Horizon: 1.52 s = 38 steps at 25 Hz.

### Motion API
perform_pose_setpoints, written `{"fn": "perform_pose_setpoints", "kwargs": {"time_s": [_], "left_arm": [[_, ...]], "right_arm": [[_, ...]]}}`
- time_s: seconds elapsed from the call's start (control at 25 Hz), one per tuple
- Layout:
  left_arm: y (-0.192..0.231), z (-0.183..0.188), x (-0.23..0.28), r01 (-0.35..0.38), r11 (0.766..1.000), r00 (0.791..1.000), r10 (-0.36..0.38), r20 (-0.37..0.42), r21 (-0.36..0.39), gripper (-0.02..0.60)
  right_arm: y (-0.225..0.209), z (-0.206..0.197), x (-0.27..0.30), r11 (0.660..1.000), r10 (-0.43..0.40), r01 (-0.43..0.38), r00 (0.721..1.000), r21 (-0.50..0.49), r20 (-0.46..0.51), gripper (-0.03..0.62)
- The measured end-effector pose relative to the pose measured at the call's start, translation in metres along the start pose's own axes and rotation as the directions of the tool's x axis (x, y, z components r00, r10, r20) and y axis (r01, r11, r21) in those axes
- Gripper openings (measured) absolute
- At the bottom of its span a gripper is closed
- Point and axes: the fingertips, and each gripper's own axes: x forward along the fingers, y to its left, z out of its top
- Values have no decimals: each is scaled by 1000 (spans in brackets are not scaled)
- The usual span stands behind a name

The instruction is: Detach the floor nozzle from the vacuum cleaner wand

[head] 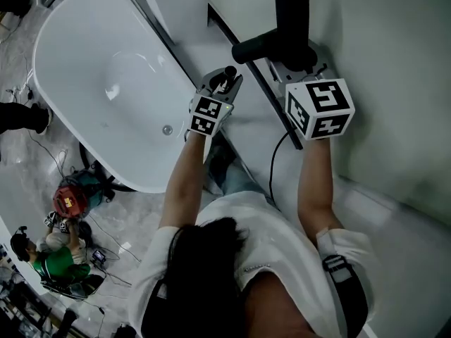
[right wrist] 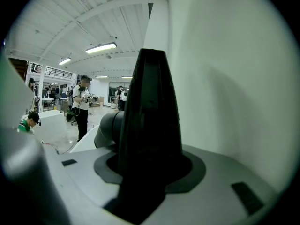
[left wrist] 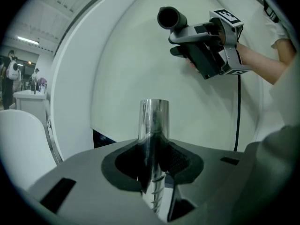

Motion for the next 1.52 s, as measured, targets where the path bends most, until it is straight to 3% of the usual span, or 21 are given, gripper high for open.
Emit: {"fn": "perform_pose_setpoints", "kwargs": {"time_s": [0.32,0.84,1.08,1.24,1.52], "left_arm": [[0,-4,-1,1,1000,1000,-1,-9,7,120],[-1,-5,2,25,1000,999,-25,-38,1,120],[-3,-4,-2,17,999,999,-15,-42,41,120],[-6,-7,-4,17,999,999,-15,-40,35,120],[-7,-6,-6,48,998,998,-46,-49,52,121]], "right_arm": [[9,-7,3,1000,4,-4,1000,-17,0,204],[0,-30,5,998,-18,21,999,62,-34,204],[9,-37,-4,995,-28,32,999,93,-45,204],[10,-46,-13,987,-65,72,997,143,-48,204],[15,-46,-23,983,-119,126,991,134,-59,204]]}}
